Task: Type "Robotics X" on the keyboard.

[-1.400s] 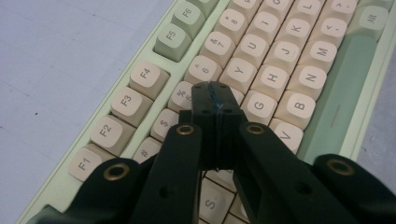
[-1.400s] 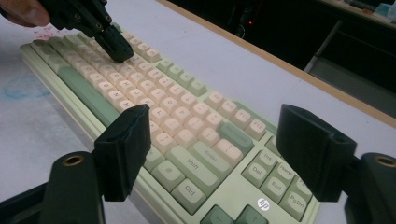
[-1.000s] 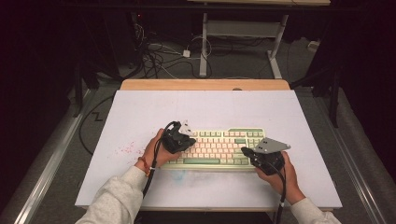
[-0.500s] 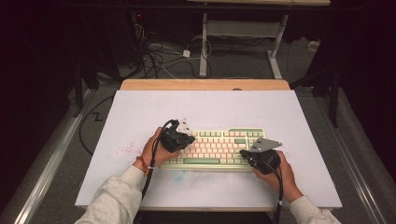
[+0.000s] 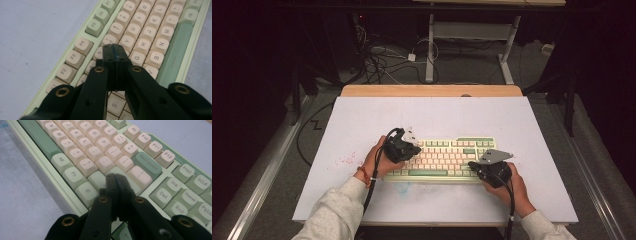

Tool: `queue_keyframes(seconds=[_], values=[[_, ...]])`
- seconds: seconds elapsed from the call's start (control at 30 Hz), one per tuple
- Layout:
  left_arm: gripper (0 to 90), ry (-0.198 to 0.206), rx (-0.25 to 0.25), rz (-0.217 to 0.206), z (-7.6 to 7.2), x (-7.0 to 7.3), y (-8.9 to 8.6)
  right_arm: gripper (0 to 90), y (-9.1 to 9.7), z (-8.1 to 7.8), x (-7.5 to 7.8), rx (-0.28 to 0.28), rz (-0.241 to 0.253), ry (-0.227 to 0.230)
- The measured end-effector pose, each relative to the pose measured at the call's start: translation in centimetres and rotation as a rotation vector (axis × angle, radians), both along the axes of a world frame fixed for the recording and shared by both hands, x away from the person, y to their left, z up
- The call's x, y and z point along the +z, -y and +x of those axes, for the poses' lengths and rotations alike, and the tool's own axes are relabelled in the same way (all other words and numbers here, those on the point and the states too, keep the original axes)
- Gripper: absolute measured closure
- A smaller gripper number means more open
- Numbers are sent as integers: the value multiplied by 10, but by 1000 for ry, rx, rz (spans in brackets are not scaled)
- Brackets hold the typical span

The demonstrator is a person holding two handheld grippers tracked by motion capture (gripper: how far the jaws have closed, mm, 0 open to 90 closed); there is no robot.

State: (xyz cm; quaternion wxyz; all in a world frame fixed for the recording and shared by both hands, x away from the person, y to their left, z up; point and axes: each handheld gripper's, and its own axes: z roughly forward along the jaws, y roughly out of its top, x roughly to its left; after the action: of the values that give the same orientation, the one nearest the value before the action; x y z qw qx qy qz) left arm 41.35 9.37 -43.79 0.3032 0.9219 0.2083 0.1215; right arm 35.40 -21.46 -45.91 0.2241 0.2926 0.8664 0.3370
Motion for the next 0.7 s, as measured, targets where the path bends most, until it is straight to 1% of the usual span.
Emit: queue_keyframes(seconds=[0.23, 0.5, 0.57, 0.63, 0.67, 0.7], values=[[880, -9, -7, 29, 3, -6, 6, 900, 0, -1, 0, 0, -4, 2], [880, -13, -6, 29, 3, -6, 4, 900, -1, -2, 0, -1, -9, 5], [880, -11, -7, 33, 3, -6, 5, 900, -1, -2, 0, 0, -9, 6], [879, -21, -10, 41, 3, -9, 6, 900, -1, -1, 0, 0, -9, 5], [879, -23, -7, 27, 3, -10, 6, 900, -1, -1, 0, 0, -9, 5], [879, -19, -8, 31, 3, -9, 6, 900, -1, -2, 0, 0, -10, 5]])
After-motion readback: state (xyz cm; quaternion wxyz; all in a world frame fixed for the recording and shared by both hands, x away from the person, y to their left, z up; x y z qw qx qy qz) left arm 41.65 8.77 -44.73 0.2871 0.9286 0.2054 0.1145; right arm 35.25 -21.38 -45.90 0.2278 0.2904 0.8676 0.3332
